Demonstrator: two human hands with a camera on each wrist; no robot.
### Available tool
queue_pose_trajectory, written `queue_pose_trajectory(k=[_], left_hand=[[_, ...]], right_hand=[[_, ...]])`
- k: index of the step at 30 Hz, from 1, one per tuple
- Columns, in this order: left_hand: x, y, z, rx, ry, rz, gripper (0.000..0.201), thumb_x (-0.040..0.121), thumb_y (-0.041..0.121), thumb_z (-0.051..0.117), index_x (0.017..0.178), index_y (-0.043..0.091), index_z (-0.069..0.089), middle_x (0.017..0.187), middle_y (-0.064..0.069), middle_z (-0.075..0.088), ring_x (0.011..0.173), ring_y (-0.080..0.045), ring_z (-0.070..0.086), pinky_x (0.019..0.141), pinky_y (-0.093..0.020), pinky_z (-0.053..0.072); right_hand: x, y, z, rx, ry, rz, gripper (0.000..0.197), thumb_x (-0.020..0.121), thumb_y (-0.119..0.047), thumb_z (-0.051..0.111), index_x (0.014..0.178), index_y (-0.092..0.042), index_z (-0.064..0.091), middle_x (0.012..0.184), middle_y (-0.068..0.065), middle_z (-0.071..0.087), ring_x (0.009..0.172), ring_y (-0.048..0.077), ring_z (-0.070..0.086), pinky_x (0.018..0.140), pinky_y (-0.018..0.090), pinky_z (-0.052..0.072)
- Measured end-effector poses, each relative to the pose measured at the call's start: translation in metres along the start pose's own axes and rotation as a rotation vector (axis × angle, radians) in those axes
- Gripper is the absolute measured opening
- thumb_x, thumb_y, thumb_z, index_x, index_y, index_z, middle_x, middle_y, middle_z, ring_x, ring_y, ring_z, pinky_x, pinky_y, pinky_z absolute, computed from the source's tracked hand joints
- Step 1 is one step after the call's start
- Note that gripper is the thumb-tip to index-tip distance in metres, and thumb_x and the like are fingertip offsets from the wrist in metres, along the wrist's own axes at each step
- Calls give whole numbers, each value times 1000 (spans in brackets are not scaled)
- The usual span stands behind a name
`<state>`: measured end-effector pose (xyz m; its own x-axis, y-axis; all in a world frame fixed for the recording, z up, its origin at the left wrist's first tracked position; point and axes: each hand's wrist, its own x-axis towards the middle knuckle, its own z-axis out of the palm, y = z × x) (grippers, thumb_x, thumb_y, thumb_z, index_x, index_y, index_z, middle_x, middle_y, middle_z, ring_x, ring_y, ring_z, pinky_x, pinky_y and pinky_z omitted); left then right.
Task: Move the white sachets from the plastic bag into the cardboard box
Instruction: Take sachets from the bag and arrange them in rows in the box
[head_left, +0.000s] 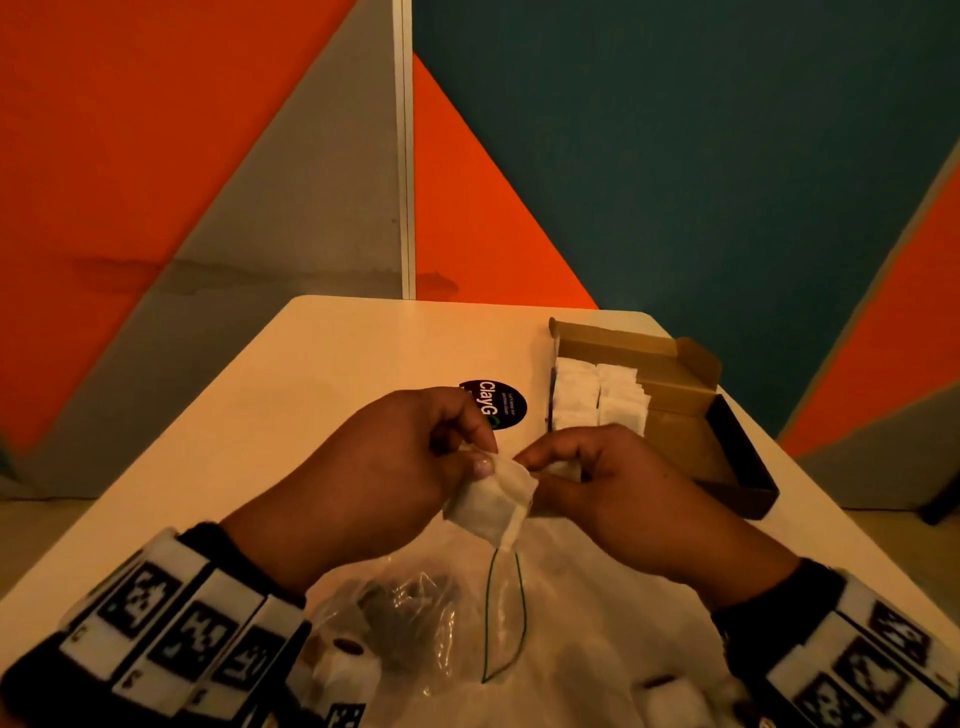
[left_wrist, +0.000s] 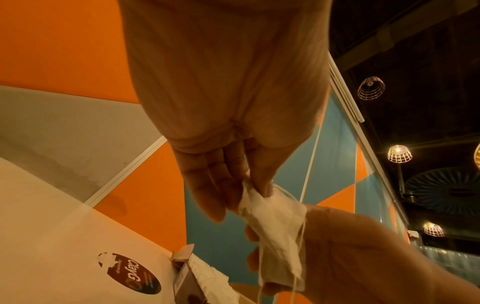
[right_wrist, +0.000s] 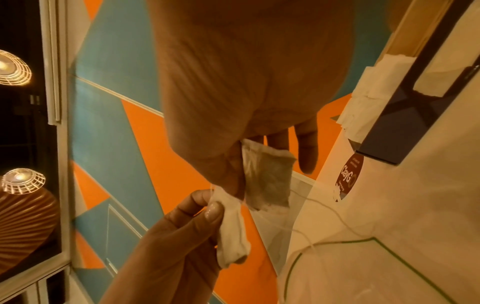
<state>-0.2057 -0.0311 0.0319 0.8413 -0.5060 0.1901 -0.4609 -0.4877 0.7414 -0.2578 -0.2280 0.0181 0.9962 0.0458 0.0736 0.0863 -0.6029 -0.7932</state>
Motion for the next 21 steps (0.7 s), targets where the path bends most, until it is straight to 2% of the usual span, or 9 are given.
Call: queue_pose_trajectory(k=[3,5,8,10,13,15,18,21], left_hand=[[-1,0,1,19,-3,-8,10,87,25,72,82,33,68,76,19,69,68,1,65,62,-17,50],[-1,1,1,43,2,-16,8,87,27,71,83,33,69,76,17,69,69,1,64,60,-14,47],[-1,4,1,111,5,-14,6,89,30,69,85,33,71,77,14,68,76,6,60,59,-11,43],[-1,6,2,159,-6,4,7,91,31,67,86,34,71,80,17,67,81,9,58,60,-7,41],[-1,8,-1,233,-30,7,8,93,33,63,89,36,70,84,22,64,81,5,58,62,-8,37],[0,7,-4,260,-37,0,8,92,34,63,88,37,69,85,22,64,81,3,59,63,-11,37],[-1,3,-7,191,-40,-21,8,89,32,68,83,37,70,80,20,68,79,5,61,63,-12,39],[-2,1,-5,-58,-6,-30,9,86,25,72,81,31,71,79,14,72,72,0,66,65,-17,46]], right_hand=[[-2,2,-1,104,2,8,20,90,-17,65,91,-31,78,95,-15,75,94,4,67,87,26,54],[-3,1,-1,195,1,12,19,91,-17,63,90,-28,79,93,-14,75,93,2,67,83,18,51],[-2,3,1,111,30,27,9,84,-33,71,87,-29,79,87,-15,75,84,4,69,84,29,56],[-2,5,1,87,59,47,8,82,-35,73,85,-30,79,85,-17,74,81,2,69,83,30,57],[-2,7,-2,108,105,69,4,80,-33,75,82,-33,79,84,-27,71,83,-10,63,75,15,50],[-3,9,-4,114,138,90,3,80,-32,76,80,-33,78,83,-27,71,84,-10,62,67,8,42],[-2,10,-7,139,209,115,5,81,-32,74,77,-34,77,83,-25,69,86,-2,60,68,10,39],[-3,10,-6,208,214,112,10,83,-27,73,76,-34,77,81,-24,70,86,0,63,78,18,47]])
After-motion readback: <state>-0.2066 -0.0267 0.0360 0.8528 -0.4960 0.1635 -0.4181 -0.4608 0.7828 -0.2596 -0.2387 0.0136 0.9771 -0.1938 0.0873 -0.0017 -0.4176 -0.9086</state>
